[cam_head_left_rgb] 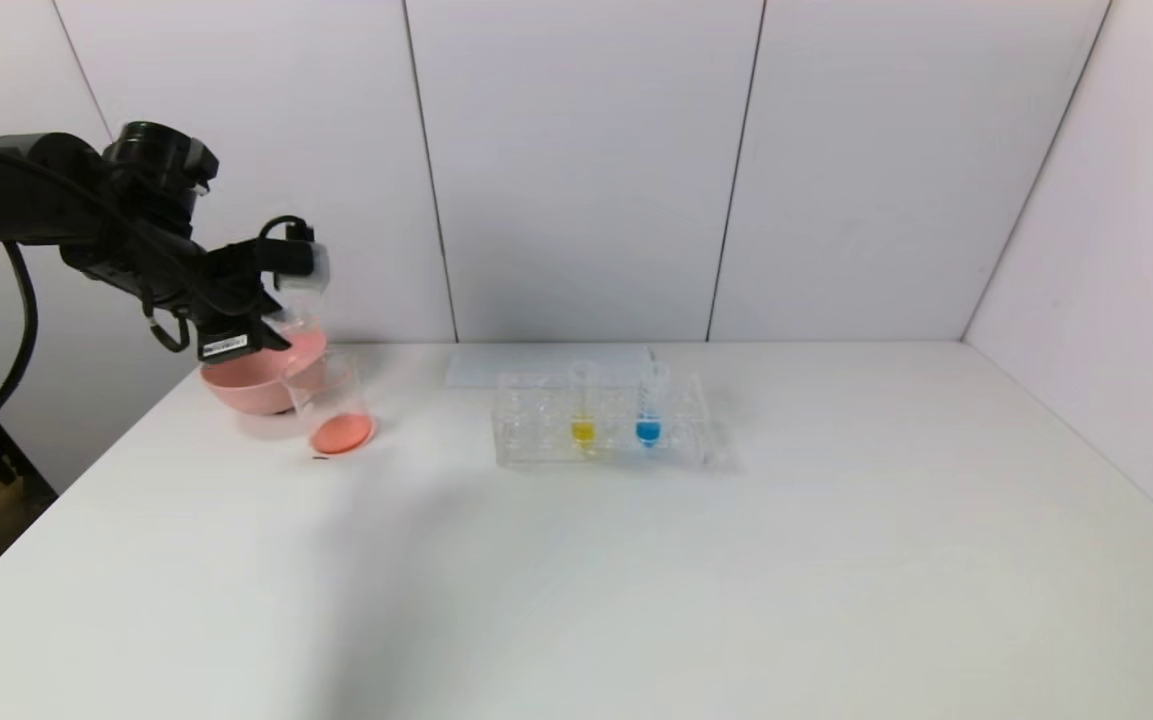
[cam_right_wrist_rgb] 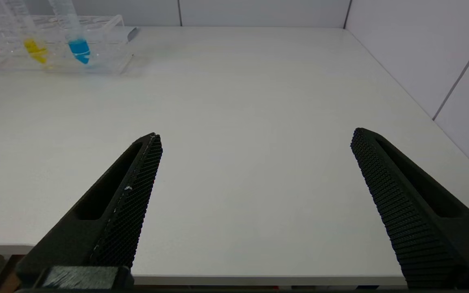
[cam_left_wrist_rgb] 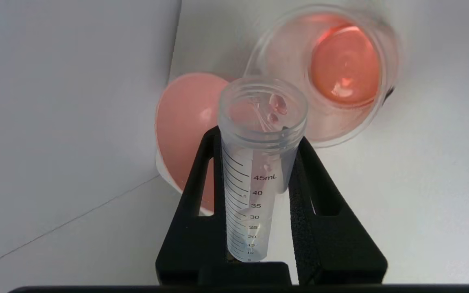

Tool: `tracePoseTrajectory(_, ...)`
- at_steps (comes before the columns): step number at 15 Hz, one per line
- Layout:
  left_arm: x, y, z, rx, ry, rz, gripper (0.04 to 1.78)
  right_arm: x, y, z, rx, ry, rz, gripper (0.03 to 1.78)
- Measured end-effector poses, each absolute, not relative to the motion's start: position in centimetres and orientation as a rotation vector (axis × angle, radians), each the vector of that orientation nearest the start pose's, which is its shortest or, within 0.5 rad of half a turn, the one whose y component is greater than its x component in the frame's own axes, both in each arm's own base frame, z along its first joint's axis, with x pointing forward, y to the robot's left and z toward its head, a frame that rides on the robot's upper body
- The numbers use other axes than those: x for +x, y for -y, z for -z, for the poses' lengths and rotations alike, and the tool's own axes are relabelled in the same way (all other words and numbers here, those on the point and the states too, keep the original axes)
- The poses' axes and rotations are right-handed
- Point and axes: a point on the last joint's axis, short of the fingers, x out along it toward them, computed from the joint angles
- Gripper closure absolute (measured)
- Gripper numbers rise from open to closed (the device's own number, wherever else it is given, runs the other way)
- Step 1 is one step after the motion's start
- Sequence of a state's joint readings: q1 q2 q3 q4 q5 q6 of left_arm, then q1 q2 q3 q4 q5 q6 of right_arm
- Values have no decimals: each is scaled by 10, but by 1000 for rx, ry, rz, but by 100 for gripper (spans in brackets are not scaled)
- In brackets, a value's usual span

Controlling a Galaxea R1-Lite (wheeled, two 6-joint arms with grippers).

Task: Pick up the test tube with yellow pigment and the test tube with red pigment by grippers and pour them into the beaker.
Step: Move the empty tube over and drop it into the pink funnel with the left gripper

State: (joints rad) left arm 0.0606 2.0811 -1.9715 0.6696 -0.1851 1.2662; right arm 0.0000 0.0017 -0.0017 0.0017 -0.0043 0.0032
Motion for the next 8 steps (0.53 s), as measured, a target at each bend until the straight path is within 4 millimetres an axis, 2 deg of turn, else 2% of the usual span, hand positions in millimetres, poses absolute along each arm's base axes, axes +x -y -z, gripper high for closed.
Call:
tracePoseTrajectory(4,403,-23,-259,807,-468,548,137,-23,0,-76,3,-2,4,11)
tracePoseTrajectory(8,411,-29,-273,597,-370,413,137,-23,0,-76,3,-2,5,11)
